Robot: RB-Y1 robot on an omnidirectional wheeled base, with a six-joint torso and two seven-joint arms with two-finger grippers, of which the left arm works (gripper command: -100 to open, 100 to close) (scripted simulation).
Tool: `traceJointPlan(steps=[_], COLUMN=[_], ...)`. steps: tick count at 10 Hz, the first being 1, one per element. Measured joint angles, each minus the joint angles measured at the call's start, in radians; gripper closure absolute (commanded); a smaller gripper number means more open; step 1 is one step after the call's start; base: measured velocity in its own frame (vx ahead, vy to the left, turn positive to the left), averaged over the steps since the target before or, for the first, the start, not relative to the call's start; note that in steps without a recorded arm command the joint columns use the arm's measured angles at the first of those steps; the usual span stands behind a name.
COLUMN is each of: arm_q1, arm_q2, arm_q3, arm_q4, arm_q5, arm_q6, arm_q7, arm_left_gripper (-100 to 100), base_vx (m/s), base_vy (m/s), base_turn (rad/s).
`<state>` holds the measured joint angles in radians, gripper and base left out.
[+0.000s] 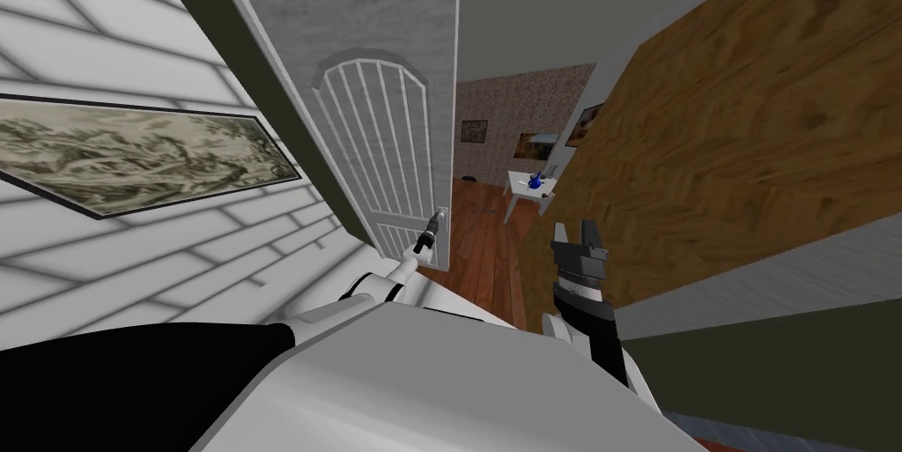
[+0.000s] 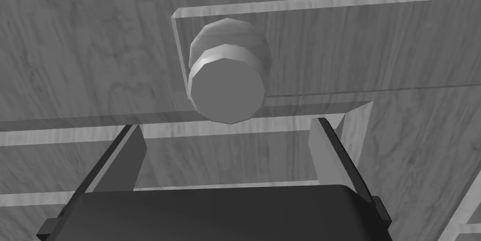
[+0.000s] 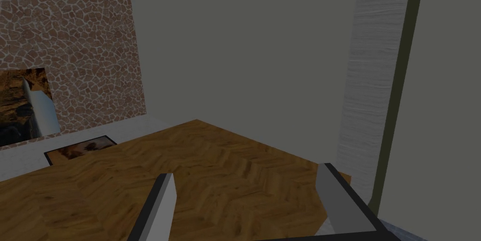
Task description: Push the door open
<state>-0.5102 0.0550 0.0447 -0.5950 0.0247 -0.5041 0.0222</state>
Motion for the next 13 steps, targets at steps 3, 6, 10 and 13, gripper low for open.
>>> traceJointPlan(steps=[3,6,10,13], arm_q1=[0.001,0.000,0.002,-0.009], arm_q2=[-0.009,-0.009,-0.009,-0.001], arm_q3=[0.005,0.005,0.005,0.021], arm_q4=[0.006,0.005,0.007,0.046], arm_q5=[0.001,0.001,0.001,0.009], arm_q6=[-0.009,-0.011,-0.008,-0.018], arm_q7=[-0.003,-0.003,-0.003,-0.007], arm_left_gripper=[-100,100,100,100], base_vx=[0.166,-0.025,0.018,0.109], base_vy=[-0.030,0.004,-0.011,-0.047], base_turn=[-0.016,-0.003,0.008,0.022])
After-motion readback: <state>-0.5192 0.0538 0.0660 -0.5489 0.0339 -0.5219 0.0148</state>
